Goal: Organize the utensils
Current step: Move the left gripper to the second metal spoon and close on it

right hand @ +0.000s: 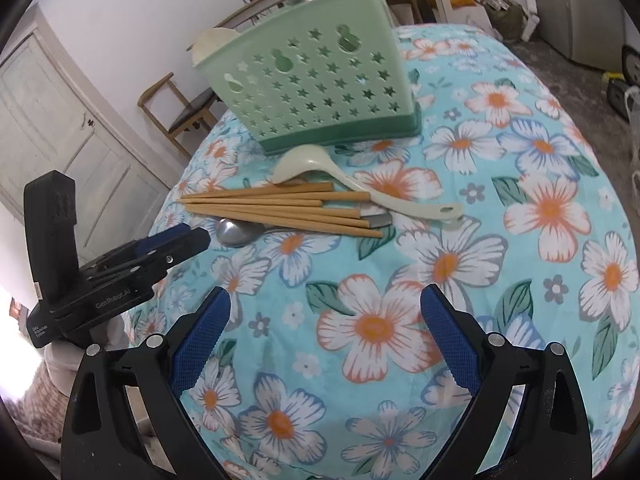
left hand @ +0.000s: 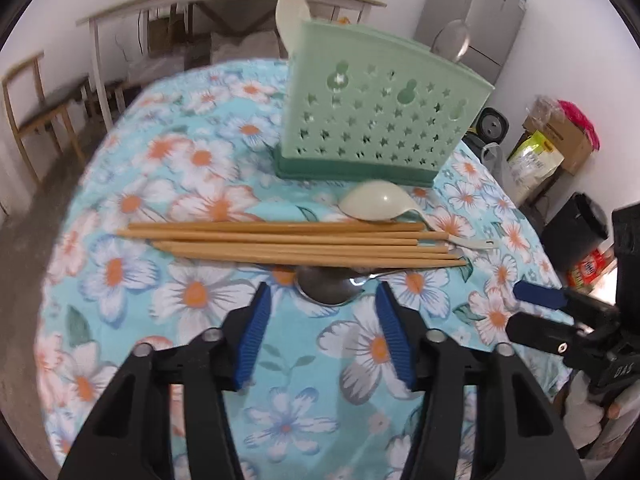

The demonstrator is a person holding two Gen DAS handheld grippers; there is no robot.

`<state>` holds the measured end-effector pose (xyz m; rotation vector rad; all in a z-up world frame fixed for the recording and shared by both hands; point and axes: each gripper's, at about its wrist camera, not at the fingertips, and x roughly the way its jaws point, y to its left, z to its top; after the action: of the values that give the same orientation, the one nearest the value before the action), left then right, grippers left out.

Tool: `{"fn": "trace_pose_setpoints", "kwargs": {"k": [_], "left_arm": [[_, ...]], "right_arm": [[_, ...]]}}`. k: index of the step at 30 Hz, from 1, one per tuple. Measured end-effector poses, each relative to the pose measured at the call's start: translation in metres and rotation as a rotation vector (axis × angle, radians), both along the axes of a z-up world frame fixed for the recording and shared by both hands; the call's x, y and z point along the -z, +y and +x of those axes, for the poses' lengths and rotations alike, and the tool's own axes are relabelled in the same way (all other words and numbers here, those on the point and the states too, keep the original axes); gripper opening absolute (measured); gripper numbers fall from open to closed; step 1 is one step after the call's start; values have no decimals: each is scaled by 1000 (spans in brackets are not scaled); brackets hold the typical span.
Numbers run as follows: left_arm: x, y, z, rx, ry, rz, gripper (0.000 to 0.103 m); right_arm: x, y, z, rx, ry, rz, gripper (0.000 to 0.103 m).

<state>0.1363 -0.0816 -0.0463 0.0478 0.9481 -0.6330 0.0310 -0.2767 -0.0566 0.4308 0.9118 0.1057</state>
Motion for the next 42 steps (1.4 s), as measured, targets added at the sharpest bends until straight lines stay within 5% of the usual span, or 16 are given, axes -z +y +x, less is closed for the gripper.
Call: {"fn": "trace_pose_setpoints", "kwargs": {"k": [6, 10, 17, 31, 42], "left_arm": [[26, 13, 29, -80, 223, -144, 26], [38, 22, 39, -137, 302, -229, 19], [41, 23, 40, -188, 326, -258, 7], [24, 54, 4, -200, 367, -154, 6], [42, 73, -1, -222, 400, -245, 7]], "right_arm": [[10, -9, 0, 17, 25, 33, 92], [16, -10, 0, 16, 36, 45, 92], [18, -12, -1, 22, 33, 58, 92], [19, -11, -10, 43, 34, 32, 93], [22, 8, -5, 72, 11, -63, 95]]}}
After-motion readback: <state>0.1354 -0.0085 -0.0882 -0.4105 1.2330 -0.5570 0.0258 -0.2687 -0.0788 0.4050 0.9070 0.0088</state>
